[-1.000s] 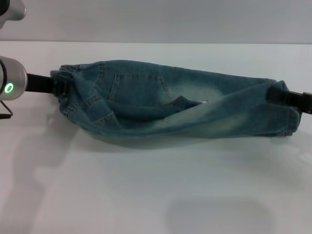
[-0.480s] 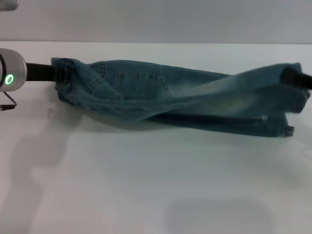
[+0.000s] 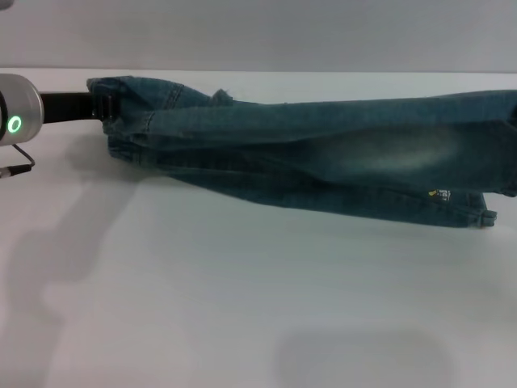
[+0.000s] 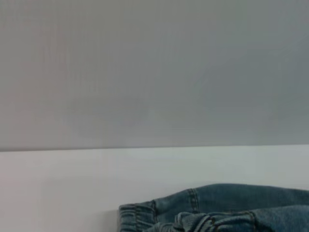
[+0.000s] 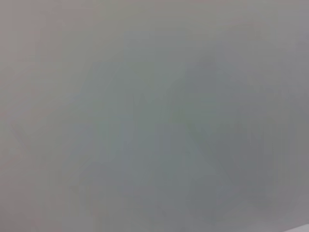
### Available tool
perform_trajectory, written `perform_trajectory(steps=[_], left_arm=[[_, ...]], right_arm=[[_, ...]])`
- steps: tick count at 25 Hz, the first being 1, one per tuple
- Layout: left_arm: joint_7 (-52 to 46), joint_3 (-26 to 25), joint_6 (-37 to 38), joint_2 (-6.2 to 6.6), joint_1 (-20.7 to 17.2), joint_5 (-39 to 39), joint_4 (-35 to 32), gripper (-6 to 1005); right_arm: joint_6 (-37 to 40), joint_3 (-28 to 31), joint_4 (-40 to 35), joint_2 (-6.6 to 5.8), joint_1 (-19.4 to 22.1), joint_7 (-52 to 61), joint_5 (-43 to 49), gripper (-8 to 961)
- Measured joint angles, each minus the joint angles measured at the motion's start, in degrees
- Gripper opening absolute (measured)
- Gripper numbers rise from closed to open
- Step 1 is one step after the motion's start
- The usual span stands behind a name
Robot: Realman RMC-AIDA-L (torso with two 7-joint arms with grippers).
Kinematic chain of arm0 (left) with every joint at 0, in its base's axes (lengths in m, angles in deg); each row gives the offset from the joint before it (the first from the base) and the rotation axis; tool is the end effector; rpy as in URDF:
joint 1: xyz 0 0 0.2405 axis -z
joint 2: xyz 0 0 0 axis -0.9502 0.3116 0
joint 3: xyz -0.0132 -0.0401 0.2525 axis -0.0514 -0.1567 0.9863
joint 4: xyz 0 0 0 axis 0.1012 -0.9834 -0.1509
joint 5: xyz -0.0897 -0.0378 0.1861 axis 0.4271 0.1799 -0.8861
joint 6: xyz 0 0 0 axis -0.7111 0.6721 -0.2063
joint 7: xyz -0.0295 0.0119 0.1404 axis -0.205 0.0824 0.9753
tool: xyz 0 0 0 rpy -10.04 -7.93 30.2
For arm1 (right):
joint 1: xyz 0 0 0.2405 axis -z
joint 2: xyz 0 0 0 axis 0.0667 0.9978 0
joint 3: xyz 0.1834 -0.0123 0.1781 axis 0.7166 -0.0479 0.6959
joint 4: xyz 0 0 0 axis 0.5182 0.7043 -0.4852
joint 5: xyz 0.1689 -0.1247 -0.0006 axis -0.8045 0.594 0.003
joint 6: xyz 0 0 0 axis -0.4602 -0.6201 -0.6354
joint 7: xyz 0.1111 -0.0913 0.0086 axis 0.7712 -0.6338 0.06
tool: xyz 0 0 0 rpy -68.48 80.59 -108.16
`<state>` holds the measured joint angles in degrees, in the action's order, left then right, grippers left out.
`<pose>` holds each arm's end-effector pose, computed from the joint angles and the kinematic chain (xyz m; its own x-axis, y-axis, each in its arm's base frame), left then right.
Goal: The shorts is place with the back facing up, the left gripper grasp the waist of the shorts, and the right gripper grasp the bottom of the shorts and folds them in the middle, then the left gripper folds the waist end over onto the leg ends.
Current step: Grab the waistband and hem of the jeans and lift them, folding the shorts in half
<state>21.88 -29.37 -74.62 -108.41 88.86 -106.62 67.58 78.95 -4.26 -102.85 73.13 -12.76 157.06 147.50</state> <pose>-0.2045 0.3746 0.0500 0.5673 0.6461 0.5106 0.7745 -0.2078 -0.5975 0.3057 0.2859 0.0804 0.1534 -0.4450 -0.8823 -0.8728 -0.4797 0.0902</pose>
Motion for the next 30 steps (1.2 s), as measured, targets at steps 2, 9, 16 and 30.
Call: perform_trajectory(steps=[2, 9, 16, 30], left_arm=[[0.22, 0.06, 1.52, -0.06, -0.08, 0.51, -0.64, 200], [0.67, 0.46, 3.14, -0.07, 0.34, 1.76, -2.45, 201], [1.15, 0.6, 4.98, -0.04, 0.77, 3.21, -3.76, 201], [1.23, 0.79, 14.36, -0.05, 3.16, 6.66, -11.41, 200]], right_arm=[[0.37, 0.48, 1.08, 0.04, 0.44, -0.49, -0.28, 0], [0.37, 0.83, 3.46, -0.07, 0.46, -1.46, -0.6, -1], [0.43, 2.68, 5.86, -0.18, -0.32, -2.78, -0.64, -1], [0.51, 12.84, 14.46, -0.49, -3.14, -6.2, -2.14, -3]])
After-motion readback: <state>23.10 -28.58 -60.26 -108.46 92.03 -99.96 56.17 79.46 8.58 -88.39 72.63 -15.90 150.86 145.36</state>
